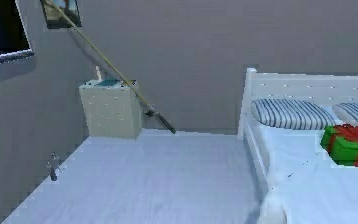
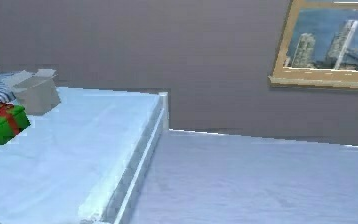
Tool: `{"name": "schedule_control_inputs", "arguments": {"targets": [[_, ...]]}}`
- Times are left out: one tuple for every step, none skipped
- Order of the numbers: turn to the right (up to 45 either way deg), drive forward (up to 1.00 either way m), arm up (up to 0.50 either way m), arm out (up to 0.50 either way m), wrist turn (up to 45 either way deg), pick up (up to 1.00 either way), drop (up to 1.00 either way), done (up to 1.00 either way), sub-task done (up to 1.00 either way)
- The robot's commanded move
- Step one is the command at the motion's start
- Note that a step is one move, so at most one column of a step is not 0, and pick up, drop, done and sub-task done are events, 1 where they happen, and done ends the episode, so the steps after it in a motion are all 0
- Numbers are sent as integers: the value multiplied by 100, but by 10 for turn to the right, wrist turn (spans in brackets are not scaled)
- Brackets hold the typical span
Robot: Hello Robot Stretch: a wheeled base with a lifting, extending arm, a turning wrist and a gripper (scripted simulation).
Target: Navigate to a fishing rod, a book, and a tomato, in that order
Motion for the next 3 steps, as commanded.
{"name": "schedule_control_inputs", "arguments": {"targets": [[0, 60, 0, 0, 0, 0, 0, 0, 0], [90, 0, 0, 0, 0, 0, 0, 0, 0], [0, 40, 0, 0, 0, 0, 0, 0, 0]]}}
